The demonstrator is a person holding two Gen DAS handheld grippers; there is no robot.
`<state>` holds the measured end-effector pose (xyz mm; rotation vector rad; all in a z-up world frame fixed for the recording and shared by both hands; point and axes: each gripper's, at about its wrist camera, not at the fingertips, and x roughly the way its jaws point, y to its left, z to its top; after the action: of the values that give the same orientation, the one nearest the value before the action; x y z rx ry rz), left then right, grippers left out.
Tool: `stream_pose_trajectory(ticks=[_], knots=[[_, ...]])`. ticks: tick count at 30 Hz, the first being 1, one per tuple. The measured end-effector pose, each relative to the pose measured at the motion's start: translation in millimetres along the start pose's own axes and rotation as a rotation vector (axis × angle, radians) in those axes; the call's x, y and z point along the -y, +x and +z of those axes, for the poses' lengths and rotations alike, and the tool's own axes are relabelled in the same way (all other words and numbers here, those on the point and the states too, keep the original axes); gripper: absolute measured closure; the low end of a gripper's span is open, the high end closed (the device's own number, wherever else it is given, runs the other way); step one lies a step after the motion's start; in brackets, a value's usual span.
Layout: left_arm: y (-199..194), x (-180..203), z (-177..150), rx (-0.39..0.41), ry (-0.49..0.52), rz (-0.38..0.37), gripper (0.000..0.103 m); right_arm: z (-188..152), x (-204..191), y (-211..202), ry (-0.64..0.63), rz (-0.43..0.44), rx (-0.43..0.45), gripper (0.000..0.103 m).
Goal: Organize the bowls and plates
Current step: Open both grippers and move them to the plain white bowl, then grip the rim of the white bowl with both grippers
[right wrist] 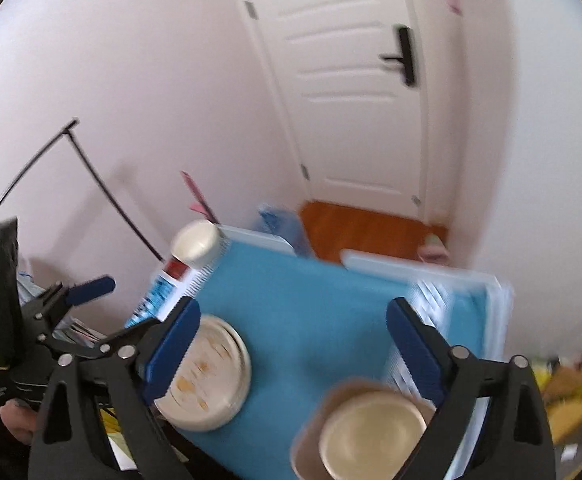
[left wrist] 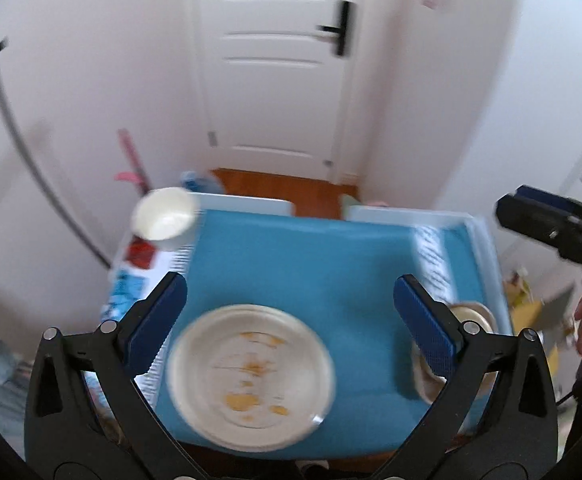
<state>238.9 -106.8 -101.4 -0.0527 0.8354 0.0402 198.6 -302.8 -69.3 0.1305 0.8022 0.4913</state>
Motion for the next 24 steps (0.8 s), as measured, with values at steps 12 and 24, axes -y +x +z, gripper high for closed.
stream_pose_trajectory(ticks=[12,24], knots=[[55.9,-178.5,36.3,-0.014,-0.34,0.046,0.002,98.9,-99.5,131.1,-0.166,0.063,-0.109,0.01],[230.7,-252.1,13.8,-0.284,-0.478,-0.057,0.054,79.3,-131.3,380.7,-0.073,0.153,-0.495,0.038]])
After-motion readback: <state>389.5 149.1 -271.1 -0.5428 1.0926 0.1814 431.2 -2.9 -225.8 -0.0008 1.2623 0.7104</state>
